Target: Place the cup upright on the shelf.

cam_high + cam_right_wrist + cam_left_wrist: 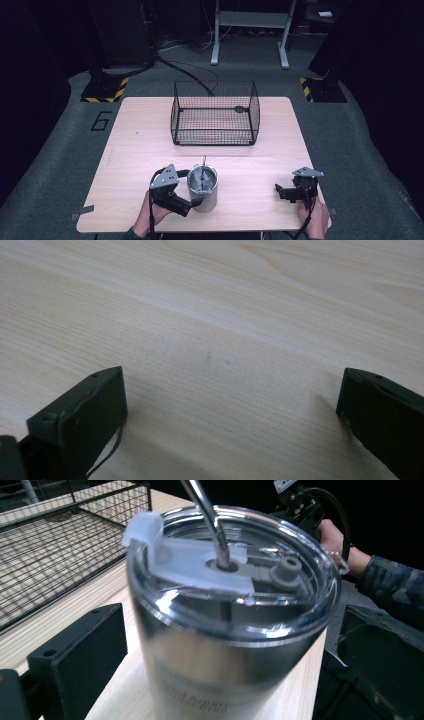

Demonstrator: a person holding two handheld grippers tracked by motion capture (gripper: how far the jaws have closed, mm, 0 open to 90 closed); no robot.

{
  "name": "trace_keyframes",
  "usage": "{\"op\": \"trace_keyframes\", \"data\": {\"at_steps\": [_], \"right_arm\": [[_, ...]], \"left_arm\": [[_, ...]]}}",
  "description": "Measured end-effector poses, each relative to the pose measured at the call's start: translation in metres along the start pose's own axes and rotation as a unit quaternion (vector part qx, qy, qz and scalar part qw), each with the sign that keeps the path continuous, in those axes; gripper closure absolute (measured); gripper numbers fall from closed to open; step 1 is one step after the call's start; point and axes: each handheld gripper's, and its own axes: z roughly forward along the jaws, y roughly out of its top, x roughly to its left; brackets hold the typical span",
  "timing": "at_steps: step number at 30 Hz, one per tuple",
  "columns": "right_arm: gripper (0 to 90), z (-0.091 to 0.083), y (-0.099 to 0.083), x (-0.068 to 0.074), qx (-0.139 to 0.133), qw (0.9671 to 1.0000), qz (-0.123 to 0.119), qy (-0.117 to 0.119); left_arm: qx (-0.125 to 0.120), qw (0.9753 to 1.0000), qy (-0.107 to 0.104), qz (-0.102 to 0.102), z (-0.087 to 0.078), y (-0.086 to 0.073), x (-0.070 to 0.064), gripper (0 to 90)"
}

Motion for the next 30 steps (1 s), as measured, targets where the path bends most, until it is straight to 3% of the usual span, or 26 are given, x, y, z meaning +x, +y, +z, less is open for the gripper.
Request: {"op": "trace_keyframes", "data": {"at_steps": [15, 30], "right_arm": [[0.0, 0.000, 0.000, 0.000, 0.001, 1.0000, -0.001, 0.002], [0.0, 0.000, 0.000, 0.000, 0.001, 1.0000, -0.001, 0.002]], "left_arm": [[-0.009, 0.9998, 0.014, 0.010, 0.018, 0.006, -0.002, 0.0], [-0.016, 0.9993, 0.031, 0.012, 0.034, 0.002, -0.004, 1.2]]}}
